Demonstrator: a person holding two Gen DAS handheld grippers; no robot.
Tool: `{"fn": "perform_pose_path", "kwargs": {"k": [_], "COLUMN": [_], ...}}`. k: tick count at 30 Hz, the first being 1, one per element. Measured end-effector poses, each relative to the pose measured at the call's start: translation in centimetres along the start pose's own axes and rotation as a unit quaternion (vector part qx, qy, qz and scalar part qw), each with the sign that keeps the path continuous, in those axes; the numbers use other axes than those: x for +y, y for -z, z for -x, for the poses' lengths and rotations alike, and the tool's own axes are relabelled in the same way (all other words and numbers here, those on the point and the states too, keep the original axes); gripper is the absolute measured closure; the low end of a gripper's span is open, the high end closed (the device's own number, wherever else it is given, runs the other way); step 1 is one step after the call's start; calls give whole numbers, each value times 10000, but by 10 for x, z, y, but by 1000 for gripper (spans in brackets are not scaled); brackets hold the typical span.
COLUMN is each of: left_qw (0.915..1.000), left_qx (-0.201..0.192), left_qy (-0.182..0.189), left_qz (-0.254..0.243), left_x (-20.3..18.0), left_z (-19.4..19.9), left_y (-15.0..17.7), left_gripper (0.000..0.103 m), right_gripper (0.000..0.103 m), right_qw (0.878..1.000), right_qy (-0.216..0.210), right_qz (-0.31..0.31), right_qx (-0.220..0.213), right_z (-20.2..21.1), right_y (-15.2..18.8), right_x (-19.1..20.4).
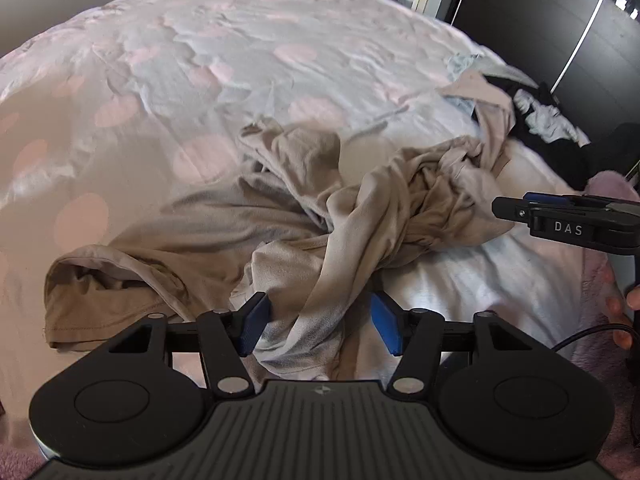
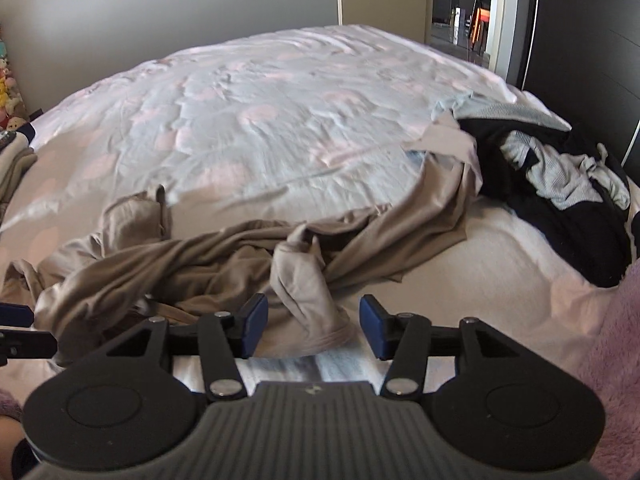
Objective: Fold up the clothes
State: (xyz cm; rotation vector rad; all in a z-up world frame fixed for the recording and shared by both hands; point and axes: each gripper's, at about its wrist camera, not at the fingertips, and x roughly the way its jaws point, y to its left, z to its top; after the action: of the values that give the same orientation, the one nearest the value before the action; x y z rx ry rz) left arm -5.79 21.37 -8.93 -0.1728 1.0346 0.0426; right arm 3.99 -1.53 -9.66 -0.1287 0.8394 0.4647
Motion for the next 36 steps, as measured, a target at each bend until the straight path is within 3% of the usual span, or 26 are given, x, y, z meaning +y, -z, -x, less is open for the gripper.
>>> {"fn": "perform_pose_path", "kwargs": {"k": [2,4,5,6,13,24,27,29,32,36], "left_qw": [9999,9995,9993,9989,9888,9475,9508,9560,9532,9509], "left_qx": [106,121,117,72,-765,-2214,-1975,-1590,-1013,-593], "left_qy": [-20,14,25,14,-312,-1107,-1179,-1151,-1116,-1047], "left_qz": [97,275,365,456,1246,2026,2074,2181,2622,2851], "left_x": [5,13,17,21,66,114,123,133,151,161], "left_z": [-9,-12,-13,-12,42,174,176,162,132,111], "left_y": [-3,-5,-7,-9,-23,-14,-8,-1,24,46], "left_gripper": [69,81,92,94,97,98,98,96,88,82], "right_gripper": [56,83,88,92,98,102,102,102,102,102], "right_qw": [9999,9998,9998,9999,9980,9723,9718,9755,9832,9910], "right_qy": [-21,-40,-53,-68,-62,-152,-252,-303,-230,65], "right_qz": [1,6,-7,-25,-298,-606,-619,-662,-669,-595], "right_qx": [134,218,190,144,-562,-2253,-2261,-2076,-1684,-1198], "right_z": [-10,-17,-16,-14,25,141,150,143,120,89], "right_y": [3,4,3,2,-17,-53,-52,-49,-33,-9], "right_x": [-2,-3,-4,-4,-10,-2,1,3,3,-3]}}
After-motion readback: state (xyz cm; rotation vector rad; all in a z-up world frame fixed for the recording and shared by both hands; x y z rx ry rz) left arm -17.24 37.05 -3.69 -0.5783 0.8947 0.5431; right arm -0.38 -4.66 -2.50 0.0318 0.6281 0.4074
